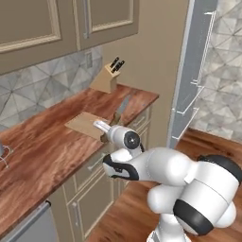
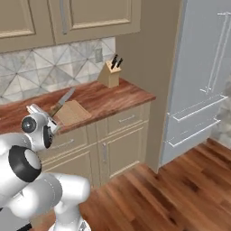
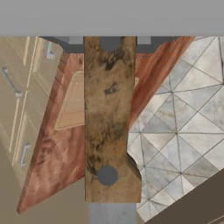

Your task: Pick up the knife from the drawer and place it on the cutting board. Then place the meat from the plate to the cutting board.

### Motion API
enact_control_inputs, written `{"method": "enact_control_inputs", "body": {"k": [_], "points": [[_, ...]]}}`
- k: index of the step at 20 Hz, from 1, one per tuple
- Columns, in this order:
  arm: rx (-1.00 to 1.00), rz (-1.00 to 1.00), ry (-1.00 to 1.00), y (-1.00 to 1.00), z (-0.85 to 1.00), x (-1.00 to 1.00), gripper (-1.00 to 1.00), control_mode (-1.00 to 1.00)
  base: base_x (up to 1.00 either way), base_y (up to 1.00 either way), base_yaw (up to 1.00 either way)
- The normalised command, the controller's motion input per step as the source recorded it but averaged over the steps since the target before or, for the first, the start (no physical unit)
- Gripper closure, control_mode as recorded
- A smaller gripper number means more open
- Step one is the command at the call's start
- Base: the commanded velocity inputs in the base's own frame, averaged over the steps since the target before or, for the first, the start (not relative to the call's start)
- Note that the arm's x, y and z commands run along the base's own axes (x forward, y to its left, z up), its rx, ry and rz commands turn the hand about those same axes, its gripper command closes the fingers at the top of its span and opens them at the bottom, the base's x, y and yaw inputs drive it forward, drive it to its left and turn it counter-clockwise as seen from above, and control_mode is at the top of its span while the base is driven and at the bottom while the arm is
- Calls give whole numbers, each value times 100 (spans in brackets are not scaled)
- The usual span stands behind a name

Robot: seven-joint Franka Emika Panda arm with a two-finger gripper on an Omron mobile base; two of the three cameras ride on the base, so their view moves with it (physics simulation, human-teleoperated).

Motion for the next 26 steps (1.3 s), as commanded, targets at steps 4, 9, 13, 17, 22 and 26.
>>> {"method": "enact_control_inputs", "body": {"k": [4, 9, 13, 17, 22, 26], "points": [[0, 0, 0, 0, 0, 0, 100, 100, 9, -43, 53], [0, 0, 0, 0, 0, 0, 100, 100, 34, -76, 37], [0, 0, 0, 0, 0, 0, 100, 100, 54, -61, 41], [0, 0, 0, 0, 0, 0, 100, 100, 59, -47, 40], [0, 0, 0, 0, 0, 0, 100, 100, 70, -10, 19], [0, 0, 0, 0, 0, 0, 100, 100, 72, 0, 2]]}}
